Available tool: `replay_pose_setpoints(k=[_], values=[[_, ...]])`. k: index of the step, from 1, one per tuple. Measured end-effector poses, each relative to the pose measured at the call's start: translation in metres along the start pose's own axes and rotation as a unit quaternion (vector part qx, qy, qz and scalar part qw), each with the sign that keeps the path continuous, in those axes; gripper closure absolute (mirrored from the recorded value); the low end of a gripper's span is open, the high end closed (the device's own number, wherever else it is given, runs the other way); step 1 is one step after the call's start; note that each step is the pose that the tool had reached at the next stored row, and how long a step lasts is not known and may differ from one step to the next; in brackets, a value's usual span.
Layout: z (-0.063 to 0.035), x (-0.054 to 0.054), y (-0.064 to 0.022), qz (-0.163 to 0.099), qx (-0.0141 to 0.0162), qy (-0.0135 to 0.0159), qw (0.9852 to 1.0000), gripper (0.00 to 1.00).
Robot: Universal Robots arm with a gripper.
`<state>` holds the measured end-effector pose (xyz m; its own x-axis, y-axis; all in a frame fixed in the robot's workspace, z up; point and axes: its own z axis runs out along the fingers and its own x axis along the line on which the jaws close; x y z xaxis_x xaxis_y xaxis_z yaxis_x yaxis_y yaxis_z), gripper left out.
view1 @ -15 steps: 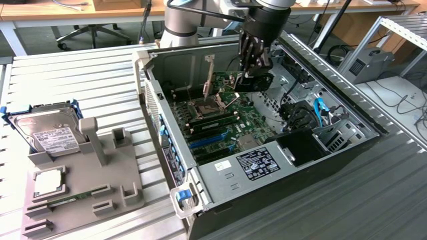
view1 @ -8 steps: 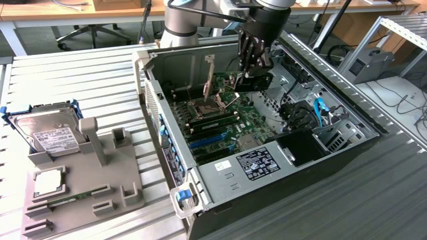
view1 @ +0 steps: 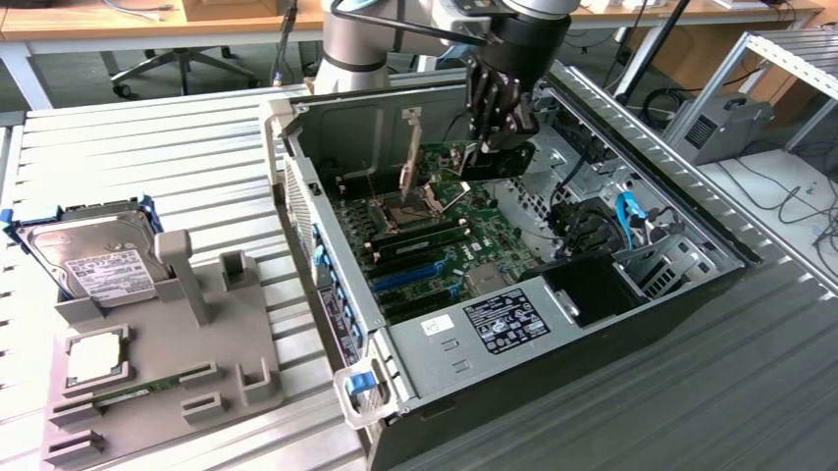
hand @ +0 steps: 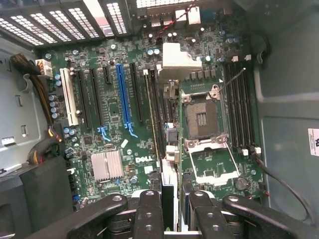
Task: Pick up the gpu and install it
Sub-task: 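Insert the gpu into the slot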
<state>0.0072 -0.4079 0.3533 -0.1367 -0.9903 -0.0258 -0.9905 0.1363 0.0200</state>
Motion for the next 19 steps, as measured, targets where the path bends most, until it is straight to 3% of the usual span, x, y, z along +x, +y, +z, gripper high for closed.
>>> replay_pose_setpoints(k=[19], values=[[0.0,0.0,0.0,-0.042,-0.0011,0.0009,0.9991,0.74]])
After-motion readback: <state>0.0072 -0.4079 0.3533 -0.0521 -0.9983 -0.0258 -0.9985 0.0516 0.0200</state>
